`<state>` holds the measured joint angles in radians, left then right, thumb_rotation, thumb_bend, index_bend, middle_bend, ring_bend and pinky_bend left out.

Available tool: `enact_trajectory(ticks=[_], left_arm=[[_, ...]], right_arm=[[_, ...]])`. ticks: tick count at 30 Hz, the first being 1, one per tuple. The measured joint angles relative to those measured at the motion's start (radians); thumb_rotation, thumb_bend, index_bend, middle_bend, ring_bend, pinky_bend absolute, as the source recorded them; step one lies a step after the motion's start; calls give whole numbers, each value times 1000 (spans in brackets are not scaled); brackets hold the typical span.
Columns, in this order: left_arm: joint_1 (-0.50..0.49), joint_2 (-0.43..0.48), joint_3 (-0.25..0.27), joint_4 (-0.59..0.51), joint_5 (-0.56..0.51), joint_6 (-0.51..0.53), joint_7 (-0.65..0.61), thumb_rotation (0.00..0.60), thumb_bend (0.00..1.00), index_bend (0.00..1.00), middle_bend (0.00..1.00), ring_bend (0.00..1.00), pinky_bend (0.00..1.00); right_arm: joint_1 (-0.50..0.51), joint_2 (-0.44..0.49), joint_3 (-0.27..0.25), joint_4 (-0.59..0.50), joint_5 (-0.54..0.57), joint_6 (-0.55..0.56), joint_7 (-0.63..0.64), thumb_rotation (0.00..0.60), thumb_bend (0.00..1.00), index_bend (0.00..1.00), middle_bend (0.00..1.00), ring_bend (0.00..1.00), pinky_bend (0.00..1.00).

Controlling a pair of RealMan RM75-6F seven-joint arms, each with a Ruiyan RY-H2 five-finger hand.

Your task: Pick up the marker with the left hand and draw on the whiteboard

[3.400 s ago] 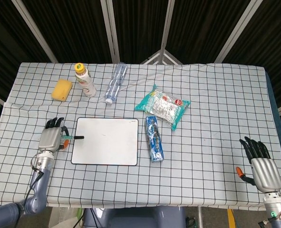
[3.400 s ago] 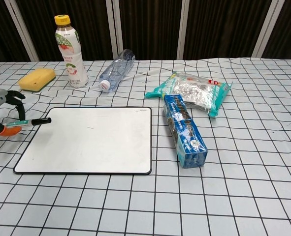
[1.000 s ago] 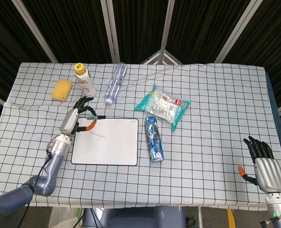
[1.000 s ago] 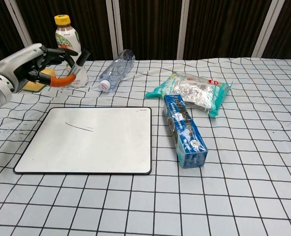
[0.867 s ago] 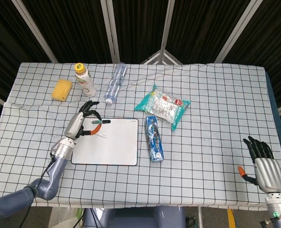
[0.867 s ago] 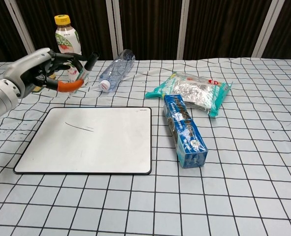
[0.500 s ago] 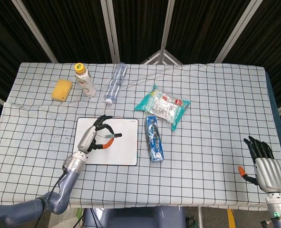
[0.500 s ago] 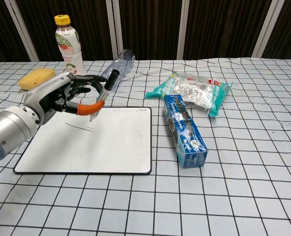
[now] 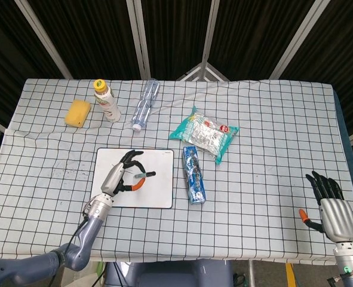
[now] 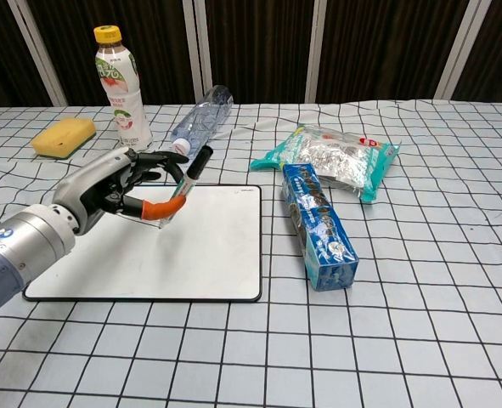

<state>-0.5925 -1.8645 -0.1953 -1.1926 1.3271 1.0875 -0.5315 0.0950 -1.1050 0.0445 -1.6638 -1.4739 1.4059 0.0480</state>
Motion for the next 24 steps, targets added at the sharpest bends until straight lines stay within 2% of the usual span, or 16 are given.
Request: enact_trajectory(ticks=[11, 24], left_arm=[[6, -18, 1, 53, -16, -22, 16, 600, 574, 680, 124, 0, 4], [76, 61, 40, 14, -37, -20, 51, 600, 574, 680, 123, 0, 4]], right_arm=[[0, 1, -1, -1, -1, 0, -1, 600, 350, 0, 0, 0, 0], [-1, -3, -1, -2, -2, 3, -10, 600, 351, 0, 0, 0, 0]])
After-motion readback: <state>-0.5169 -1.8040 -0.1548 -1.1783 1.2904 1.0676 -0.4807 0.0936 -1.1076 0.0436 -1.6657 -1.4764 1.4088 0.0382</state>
